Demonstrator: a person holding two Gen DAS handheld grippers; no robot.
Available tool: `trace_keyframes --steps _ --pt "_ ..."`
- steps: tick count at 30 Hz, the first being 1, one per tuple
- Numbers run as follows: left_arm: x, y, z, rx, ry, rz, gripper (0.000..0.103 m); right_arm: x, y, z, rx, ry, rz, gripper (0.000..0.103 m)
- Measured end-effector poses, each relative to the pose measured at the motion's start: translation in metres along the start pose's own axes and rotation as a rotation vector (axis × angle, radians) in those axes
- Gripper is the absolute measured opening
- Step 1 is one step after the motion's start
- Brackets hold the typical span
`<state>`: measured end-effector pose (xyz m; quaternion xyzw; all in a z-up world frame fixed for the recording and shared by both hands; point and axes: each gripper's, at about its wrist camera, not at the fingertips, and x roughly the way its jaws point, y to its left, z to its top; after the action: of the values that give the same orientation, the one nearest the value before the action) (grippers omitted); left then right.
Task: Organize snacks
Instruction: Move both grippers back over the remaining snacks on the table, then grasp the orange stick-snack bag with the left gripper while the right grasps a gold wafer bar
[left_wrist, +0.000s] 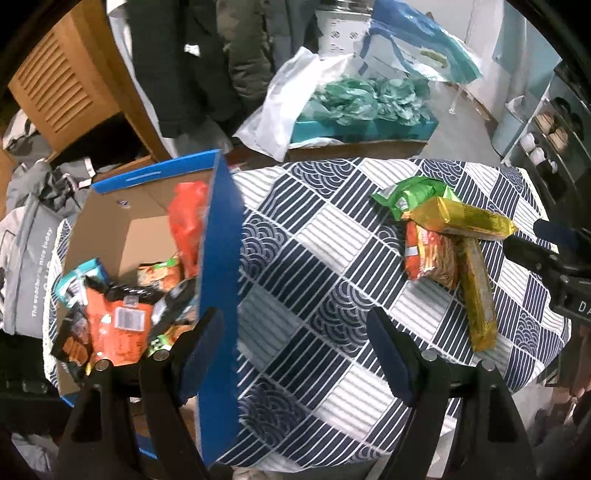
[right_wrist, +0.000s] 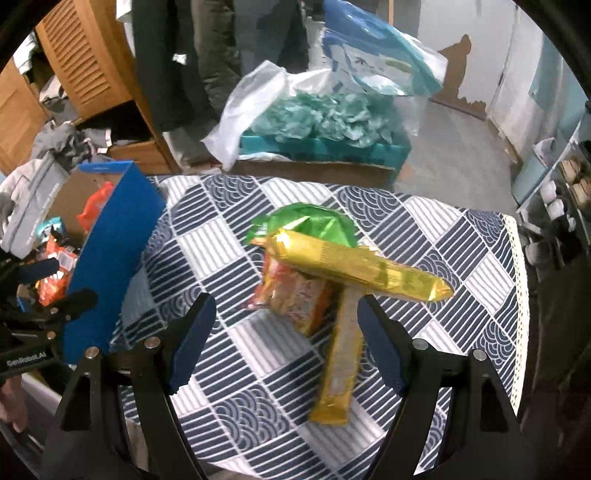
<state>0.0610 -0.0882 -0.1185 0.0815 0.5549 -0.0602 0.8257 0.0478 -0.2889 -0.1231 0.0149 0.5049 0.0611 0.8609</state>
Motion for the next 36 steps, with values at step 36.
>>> trace_keyframes --steps 36 --pt "0.114 -0.087 0.060 0.006 0.140 -0.118 0.080 0.116 -0.043 0.013 -0.460 0.159 -0.074 0.075"
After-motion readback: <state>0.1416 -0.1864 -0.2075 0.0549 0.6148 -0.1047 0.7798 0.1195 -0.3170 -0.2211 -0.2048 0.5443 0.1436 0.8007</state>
